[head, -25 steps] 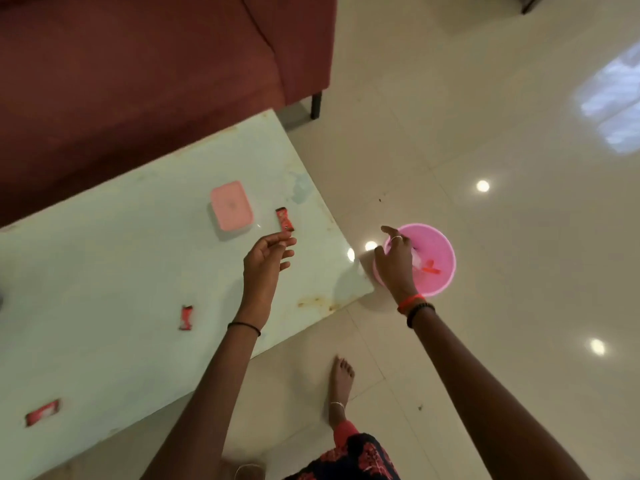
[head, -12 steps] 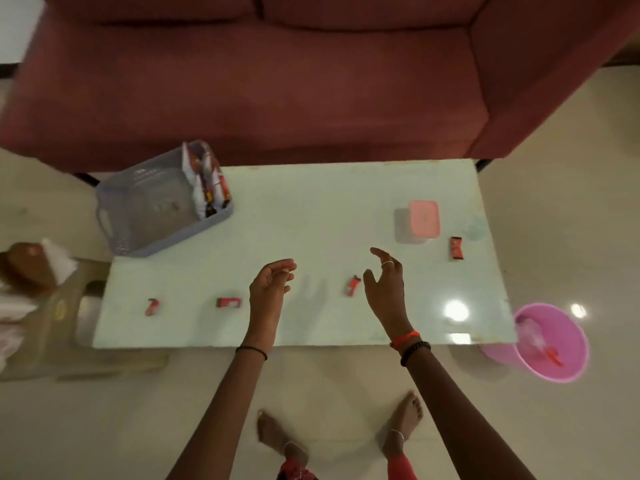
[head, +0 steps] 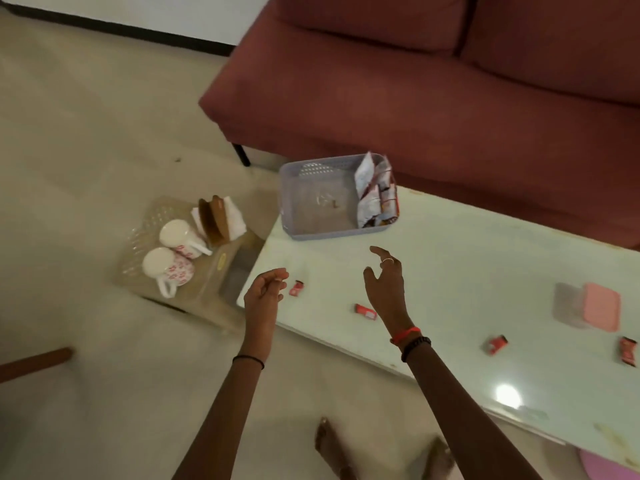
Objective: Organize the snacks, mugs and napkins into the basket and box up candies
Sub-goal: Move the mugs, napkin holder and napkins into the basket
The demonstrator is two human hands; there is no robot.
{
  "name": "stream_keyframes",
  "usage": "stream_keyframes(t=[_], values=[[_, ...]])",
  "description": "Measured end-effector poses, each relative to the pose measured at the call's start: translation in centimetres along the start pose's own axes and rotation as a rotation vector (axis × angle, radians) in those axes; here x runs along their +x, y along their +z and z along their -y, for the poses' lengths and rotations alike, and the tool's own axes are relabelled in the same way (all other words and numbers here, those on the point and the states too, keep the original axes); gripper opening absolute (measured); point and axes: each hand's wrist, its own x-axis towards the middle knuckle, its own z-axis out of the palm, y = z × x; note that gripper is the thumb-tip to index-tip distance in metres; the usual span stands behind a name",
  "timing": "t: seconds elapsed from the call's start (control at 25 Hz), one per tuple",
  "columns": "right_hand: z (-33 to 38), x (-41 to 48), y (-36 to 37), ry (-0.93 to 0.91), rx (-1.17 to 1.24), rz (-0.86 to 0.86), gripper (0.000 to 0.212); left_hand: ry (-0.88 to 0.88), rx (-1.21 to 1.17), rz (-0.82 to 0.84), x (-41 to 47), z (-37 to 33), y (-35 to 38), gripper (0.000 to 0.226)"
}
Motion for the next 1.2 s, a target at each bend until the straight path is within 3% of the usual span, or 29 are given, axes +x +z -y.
stream_keyframes(t=[0.24,0.52,0.64,0.84,1.2], values=[[5.9,2.3,9.5,-0.057,-0.048,0.183,0.047,0.008,-0.043,-0.220,5.2,-0.6,-7.3,0.016],[10.2,5.3,19.2,-0.186,-0.153,0.405,0.045,0.037,0.221,-0.493,13.4,0.4,-12.3,0.032],[11.8,5.9,22.6,-0.189,-0.220,0.496,0.042,-0.019,0.340,-0.482,16.1,1.3,-14.2,0.049],[14.3,7.9,27.9,-0.220,-0.302,0.620,0.037,-0.060,0.737,-0.420,19.3,3.0,-17.5,0.078],[17.4,12.5,36.3,-0.393,-0.572,0.866,0.072,-0.214,0.859,-0.168,25.1,3.4,-21.6,0.105]])
